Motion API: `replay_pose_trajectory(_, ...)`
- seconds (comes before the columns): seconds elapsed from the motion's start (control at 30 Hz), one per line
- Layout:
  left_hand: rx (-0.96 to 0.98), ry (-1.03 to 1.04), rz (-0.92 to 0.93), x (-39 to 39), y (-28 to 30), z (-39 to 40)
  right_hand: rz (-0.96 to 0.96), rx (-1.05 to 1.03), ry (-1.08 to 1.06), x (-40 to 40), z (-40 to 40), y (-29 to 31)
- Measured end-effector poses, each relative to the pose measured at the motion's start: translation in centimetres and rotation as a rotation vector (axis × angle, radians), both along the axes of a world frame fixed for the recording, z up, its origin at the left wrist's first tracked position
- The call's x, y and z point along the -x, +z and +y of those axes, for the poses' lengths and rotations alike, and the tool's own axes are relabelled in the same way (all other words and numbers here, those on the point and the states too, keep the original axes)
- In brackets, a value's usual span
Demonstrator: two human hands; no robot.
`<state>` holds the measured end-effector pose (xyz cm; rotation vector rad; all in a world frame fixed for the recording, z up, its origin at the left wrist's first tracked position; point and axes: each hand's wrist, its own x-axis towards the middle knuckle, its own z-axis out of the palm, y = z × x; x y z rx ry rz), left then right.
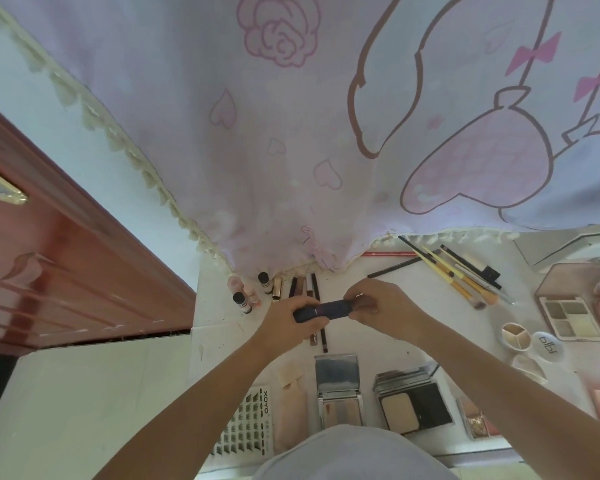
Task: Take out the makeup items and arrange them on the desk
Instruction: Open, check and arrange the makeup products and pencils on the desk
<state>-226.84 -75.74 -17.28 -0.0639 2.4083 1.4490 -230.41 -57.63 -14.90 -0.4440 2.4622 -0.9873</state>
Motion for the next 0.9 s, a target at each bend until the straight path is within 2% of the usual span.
replay_pose_trajectory(0.13,0.046,0.044,-0.013,-0.5,-0.2,-1.6,-0.077,0.061,0.026,0.2,-0.9,-0.9)
replay_pose_trajectory(0.2,0.119,0.085,-0.010,-1.1,-0.5,-3.0,-0.080,0.025,0.014,0.7,-1.5,-2.0)
replay_pose_trajectory(0.37,0.353,0.184,-0.019,-2.7,-1.3,-7.1,0.009,-0.407,0.074,1.4,-3.0,-6.9)
replay_pose_trajectory(0.5,0.610,0.193,-0.035,-3.5,-1.6,-10.8,-0.023,-0.665,0.088,0.4,-2.9,-9.9)
replay_pose_trajectory(0.73,0.980,0.165,-0.150,-1.1,-1.6,-12.9,-0.101,-0.718,0.096,0.3,-3.7,-10.6)
replay_pose_trajectory(0.9,1.130,-0.052,-0.189,2.0,-1.6,-12.1,-0.112,-0.725,0.142,0.7,-2.9,-10.6)
